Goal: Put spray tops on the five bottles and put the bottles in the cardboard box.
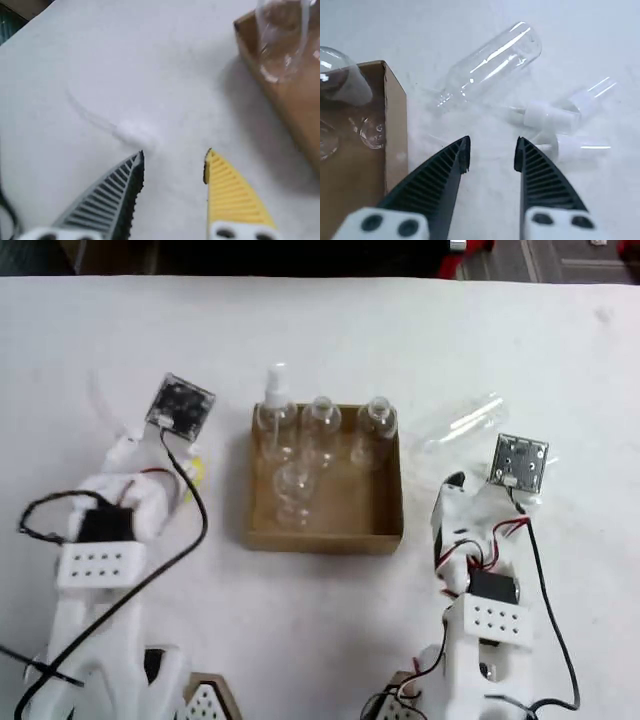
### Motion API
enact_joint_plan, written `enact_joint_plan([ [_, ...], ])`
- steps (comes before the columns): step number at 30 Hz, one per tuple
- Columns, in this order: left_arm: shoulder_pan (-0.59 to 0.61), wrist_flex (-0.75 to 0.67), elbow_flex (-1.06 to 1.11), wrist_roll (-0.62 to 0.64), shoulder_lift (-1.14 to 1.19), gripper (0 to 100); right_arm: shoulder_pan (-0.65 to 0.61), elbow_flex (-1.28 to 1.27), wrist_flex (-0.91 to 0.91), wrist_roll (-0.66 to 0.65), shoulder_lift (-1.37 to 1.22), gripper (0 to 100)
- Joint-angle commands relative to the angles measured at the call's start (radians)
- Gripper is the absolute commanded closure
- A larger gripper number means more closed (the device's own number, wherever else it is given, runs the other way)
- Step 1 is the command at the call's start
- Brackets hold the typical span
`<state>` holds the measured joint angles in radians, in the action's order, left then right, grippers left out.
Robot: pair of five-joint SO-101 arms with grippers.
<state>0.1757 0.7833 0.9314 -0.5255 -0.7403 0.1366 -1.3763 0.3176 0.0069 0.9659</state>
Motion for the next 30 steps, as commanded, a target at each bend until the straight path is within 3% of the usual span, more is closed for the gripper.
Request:
enact_joint_plan([
  [1,0.216,0.081,-0.173,-0.281,-0.024,81,0.007,0.011,-0.048,-0.014,-0.013,87.2],
  [4,0.326,0.044,-0.186,-0.427,-0.022,81,0.007,0.009,-0.079,-0.014,-0.033,87.2],
  [9,0.406,0.138,-0.121,-0.954,-0.022,78,0.007,0.015,-0.107,-0.014,-0.085,87.2],
  [14,0.406,0.137,-0.075,-1.119,-0.021,77,0.007,0.031,-0.107,-0.014,-0.111,87.1],
  [19,0.331,0.114,-0.106,-1.119,0.061,80,0.005,0.032,-0.107,-0.058,-0.117,87.2],
  [24,0.346,0.094,-0.384,-0.957,0.412,81,0.005,0.032,-0.107,-0.071,-0.117,87.2],
  [30,0.349,0.391,-0.941,-0.726,0.857,81,-0.012,0.025,-0.137,-0.077,-0.119,87.2],
])
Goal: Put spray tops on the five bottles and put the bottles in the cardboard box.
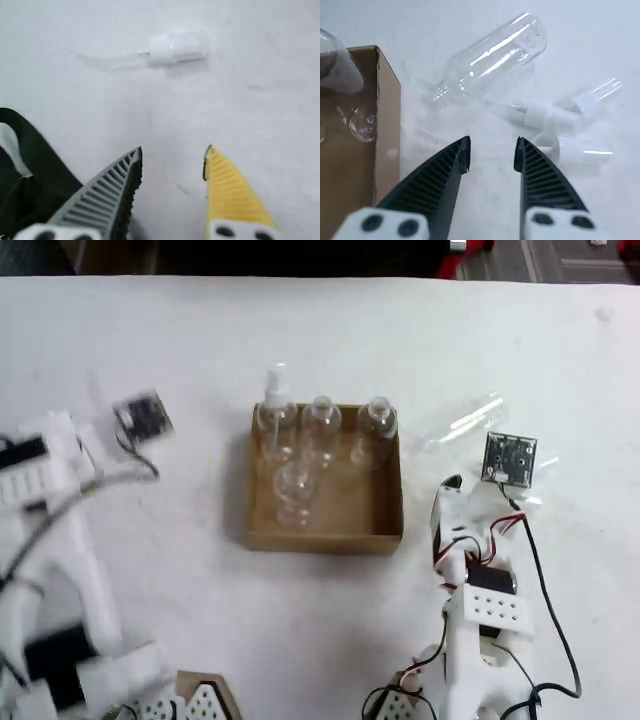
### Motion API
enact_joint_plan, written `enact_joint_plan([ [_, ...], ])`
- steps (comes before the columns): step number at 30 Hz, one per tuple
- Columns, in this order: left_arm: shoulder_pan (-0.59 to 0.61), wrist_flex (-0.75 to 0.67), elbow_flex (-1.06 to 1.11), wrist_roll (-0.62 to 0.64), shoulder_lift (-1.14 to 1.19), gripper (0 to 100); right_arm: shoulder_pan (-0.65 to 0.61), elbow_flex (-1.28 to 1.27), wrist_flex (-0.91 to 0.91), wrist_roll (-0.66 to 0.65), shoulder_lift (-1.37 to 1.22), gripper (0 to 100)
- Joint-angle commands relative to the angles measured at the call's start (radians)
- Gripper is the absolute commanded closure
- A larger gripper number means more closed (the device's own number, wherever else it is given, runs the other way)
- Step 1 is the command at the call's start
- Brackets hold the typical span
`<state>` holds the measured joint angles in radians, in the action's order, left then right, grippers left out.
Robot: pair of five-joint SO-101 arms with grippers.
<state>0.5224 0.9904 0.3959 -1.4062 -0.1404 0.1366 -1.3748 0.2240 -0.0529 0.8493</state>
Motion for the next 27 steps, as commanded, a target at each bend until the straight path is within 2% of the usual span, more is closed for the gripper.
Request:
enact_joint_plan([
  [1,-0.002,0.218,-0.493,0.193,0.318,81,-0.019,0.023,-0.045,-0.018,-0.004,87.2],
  [6,-0.005,0.244,-0.815,0.402,0.593,81,-0.025,0.017,-0.048,-0.018,-0.004,87.1],
  [7,-0.008,0.267,-0.847,0.379,0.638,81,-0.025,0.017,-0.048,-0.018,-0.004,87.1],
  [10,-0.041,0.437,-0.919,0.081,0.728,81,-0.025,0.017,-0.048,-0.018,-0.004,87.0],
  [11,-0.050,0.496,-0.939,0.020,0.739,81,-0.025,0.017,-0.048,-0.018,-0.004,86.9],
  [13,-0.073,0.562,-0.988,-0.009,0.746,81,-0.025,0.017,-0.048,-0.018,-0.004,86.9],
  [16,-0.107,0.568,-1.033,-0.012,0.754,78,-0.024,0.017,-0.048,-0.018,-0.004,86.8],
  [19,-0.137,0.537,-1.033,-0.054,0.756,71,-0.022,0.017,-0.048,-0.018,-0.004,86.8],
  [27,-0.153,0.434,-1.043,-0.153,0.855,71,-0.022,0.018,-0.050,-0.018,-0.004,86.8],
])
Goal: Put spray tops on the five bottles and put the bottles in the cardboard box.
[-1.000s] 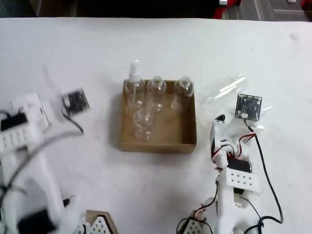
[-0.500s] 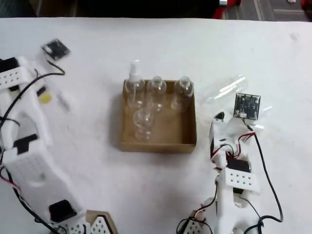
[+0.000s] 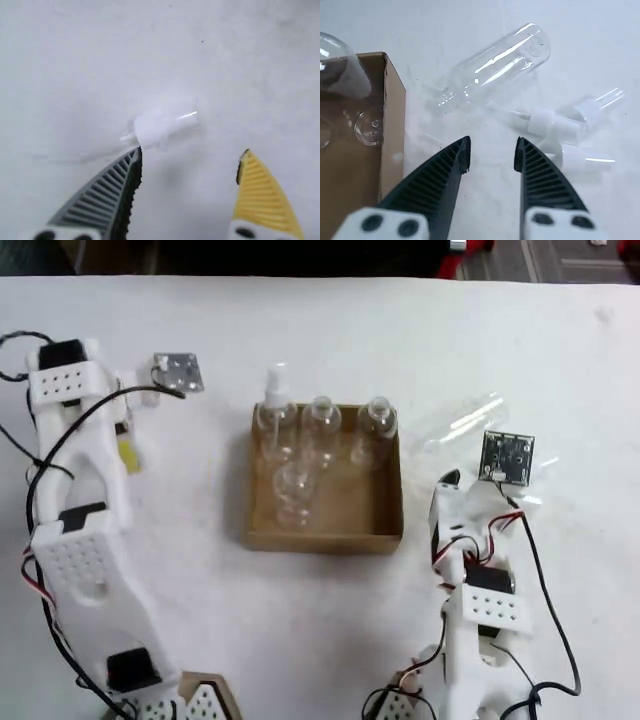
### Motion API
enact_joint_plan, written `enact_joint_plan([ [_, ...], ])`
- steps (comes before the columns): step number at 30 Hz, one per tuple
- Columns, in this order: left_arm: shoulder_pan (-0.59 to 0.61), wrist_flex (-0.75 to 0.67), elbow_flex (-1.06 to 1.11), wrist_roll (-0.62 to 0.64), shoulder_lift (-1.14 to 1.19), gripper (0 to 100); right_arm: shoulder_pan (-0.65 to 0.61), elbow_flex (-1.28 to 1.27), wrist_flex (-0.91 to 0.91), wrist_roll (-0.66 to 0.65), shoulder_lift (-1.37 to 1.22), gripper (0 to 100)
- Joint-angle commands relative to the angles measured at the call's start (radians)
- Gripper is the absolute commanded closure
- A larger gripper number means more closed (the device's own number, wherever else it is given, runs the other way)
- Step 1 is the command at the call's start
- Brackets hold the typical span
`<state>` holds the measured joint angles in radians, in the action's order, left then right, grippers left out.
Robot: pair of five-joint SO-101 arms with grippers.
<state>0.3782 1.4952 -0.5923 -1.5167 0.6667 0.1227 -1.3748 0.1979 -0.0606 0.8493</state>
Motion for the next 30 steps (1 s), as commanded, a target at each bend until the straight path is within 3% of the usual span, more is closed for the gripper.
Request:
enact_joint_plan([
  [1,-0.007,-0.098,-0.055,-0.044,0.070,71,-0.008,0.020,-0.030,-0.011,-0.004,86.8],
  [15,-0.019,-0.261,-0.055,-0.049,0.193,72,-0.013,0.046,-0.062,-0.012,-0.076,86.8],
  [21,-0.033,-0.210,-0.055,-0.046,0.188,87,-0.008,0.133,-0.059,-0.012,-0.216,86.8],
  [25,-0.031,-0.173,-0.060,-0.043,0.183,91,-0.008,0.153,-0.058,-0.012,-0.251,87.1],
  [30,-0.013,0.002,-0.161,-0.041,0.142,96,-0.008,0.153,-0.056,-0.012,-0.251,87.1],
])
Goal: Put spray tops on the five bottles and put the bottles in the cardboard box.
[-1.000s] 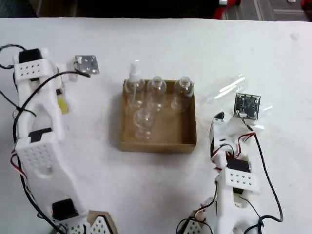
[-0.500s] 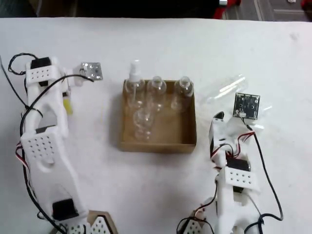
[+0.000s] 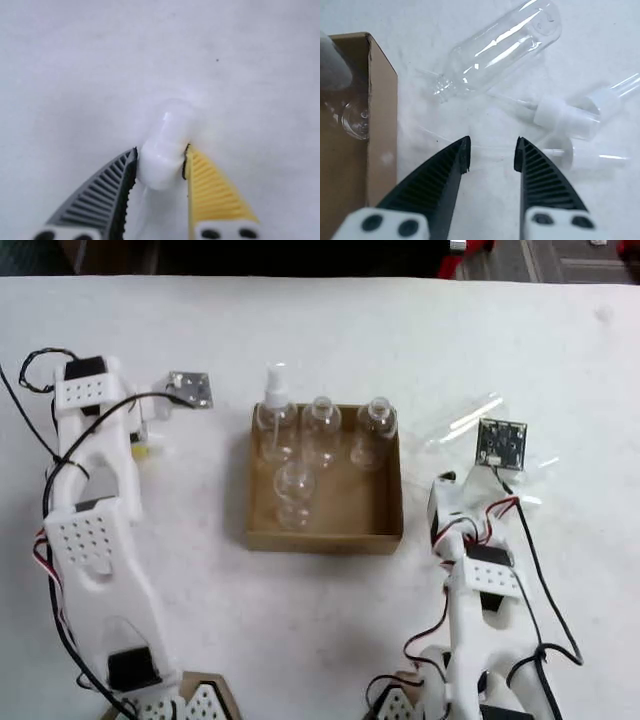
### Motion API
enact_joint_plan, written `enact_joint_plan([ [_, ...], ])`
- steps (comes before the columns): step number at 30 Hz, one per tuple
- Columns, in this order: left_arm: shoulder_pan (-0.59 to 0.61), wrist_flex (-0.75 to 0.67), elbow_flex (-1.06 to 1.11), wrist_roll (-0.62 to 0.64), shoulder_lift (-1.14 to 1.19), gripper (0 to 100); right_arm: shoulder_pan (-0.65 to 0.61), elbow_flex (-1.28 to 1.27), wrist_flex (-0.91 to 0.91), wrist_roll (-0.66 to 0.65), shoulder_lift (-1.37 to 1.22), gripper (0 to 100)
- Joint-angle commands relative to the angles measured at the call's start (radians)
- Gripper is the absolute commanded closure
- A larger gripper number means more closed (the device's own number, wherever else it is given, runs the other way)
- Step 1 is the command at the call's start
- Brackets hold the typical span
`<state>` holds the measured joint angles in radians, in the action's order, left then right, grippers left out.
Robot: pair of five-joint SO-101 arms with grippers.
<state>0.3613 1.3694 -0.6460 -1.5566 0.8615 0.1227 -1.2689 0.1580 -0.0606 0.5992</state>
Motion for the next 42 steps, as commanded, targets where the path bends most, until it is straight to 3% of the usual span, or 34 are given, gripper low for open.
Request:
enact_joint_plan([
  [1,0.004,0.170,-0.132,-0.002,-0.058,97,-0.008,0.048,-0.016,-0.012,-0.001,87.1],
  [4,0.013,0.287,-0.189,0.038,-0.062,98,-0.008,0.048,-0.016,-0.012,-0.001,87.1],
  [6,0.013,0.327,-0.206,0.137,-0.062,98,-0.008,0.048,-0.016,-0.012,-0.001,87.1],
  [15,0.047,0.341,-0.213,0.571,-0.047,97,-0.010,0.046,-0.016,-0.012,-0.001,87.1],
  [20,0.056,0.336,-0.215,0.683,-0.004,79,-0.012,0.046,-0.016,-0.012,-0.001,87.1],
  [22,0.056,0.321,-0.216,0.720,-0.002,77,-0.012,0.046,-0.016,-0.012,-0.001,87.1],
  [32,0.028,0.210,-0.216,0.715,-0.002,78,-0.013,0.046,-0.016,-0.012,-0.001,87.0],
  [37,-0.019,0.242,-0.206,0.574,0.007,78,-0.013,0.046,-0.016,-0.012,-0.001,87.0],
  [42,-0.047,0.215,-0.206,0.534,0.008,78,-0.013,0.046,-0.016,-0.012,-0.001,86.9],
])
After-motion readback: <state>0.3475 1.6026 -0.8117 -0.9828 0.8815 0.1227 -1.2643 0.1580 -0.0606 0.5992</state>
